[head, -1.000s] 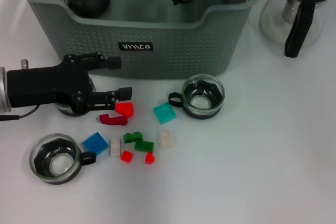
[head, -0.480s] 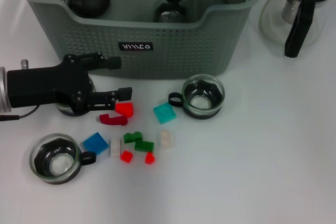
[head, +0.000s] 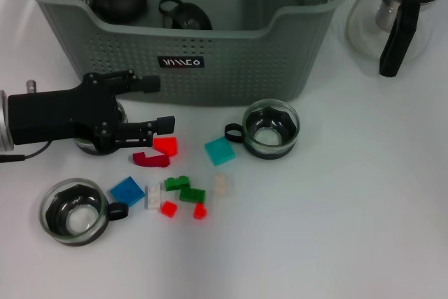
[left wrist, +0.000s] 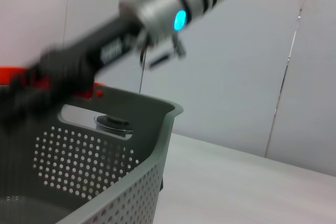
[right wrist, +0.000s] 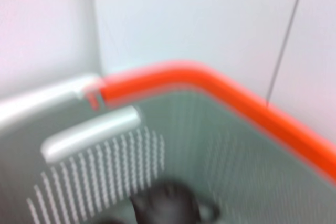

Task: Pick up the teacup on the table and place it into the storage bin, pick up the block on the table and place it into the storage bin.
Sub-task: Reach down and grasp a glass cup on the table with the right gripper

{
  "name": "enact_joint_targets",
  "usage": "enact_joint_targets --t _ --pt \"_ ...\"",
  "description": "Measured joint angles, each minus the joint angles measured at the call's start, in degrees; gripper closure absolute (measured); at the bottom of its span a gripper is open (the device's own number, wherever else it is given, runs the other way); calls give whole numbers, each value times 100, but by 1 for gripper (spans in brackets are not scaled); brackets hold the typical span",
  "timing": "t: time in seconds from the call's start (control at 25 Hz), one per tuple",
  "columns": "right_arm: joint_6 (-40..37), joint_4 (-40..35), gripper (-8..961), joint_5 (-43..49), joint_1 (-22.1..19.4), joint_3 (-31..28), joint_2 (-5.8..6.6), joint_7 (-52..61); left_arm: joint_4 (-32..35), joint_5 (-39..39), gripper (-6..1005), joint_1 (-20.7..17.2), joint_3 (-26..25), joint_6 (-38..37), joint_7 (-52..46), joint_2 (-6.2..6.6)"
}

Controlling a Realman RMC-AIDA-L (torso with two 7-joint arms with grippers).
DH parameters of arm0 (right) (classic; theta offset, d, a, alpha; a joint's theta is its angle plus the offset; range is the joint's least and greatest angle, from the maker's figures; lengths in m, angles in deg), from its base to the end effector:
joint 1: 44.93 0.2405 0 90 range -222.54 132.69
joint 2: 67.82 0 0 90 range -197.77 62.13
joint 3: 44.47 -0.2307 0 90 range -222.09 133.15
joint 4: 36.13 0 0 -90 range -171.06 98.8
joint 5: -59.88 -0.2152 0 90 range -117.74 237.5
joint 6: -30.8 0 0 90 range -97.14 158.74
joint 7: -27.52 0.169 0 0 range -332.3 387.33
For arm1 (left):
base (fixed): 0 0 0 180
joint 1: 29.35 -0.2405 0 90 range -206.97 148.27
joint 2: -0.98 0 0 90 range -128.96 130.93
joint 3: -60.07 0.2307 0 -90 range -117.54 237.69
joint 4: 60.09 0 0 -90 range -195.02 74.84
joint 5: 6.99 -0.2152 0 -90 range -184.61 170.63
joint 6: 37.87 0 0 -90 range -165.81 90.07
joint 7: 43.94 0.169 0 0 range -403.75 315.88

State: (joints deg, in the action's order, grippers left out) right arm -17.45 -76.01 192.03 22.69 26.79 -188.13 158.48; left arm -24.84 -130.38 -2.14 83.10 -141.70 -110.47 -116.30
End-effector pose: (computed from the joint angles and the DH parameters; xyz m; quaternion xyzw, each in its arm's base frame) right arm 0.0134 0.4725 -0.0664 -0.9486 0.1740 0.0610 0.2572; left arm -0.2622 0.2885 0.0200 -0.9354 -0.1639 -0.2863 0.1276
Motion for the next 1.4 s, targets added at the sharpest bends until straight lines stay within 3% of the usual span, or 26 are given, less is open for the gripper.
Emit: enact_joint_targets --t 0.2,0.28,0.36,0.52,0.64,0.72,0.92,1.24,1.4 --pt "-1016 -1791 206 -1476 -1203 -285 26 -818 0 5 208 -16 -12 2 6 -15" --pt "-1715 -2154 146 -2216 -1636 -650 101 -1224 0 7 208 -15 -16 3 8 -15" --pt "-2554 -2158 99 -2835 -1904 -1116 229 -1510 0 8 209 -12 -17 4 25 -15" --pt "-4182 -1827 29 -3336 -2308 -1832 619 -1769 0 8 209 -5 -17 12 57 -13" --pt "-5133 -1700 37 -3165 -2480 -1832 877 -2060 0 8 209 2 -14 46 59 -8" --pt "-5688 -1710 43 -2900 -2549 -1780 958 -2263 0 8 209 10 -7 86 60 -2" --pt "-6408 -2121 42 -1998 -2597 -1762 815 -2618 0 -16 209 30 17 163 61 -25" --pt "-6484 -2400 42 -847 -2306 -1274 642 -2378 0 5 209 -12 -14 161 26 -51" --pt "-6374 -2402 43 -246 -1961 -839 383 -2352 0 7 209 -18 -16 164 24 -66"
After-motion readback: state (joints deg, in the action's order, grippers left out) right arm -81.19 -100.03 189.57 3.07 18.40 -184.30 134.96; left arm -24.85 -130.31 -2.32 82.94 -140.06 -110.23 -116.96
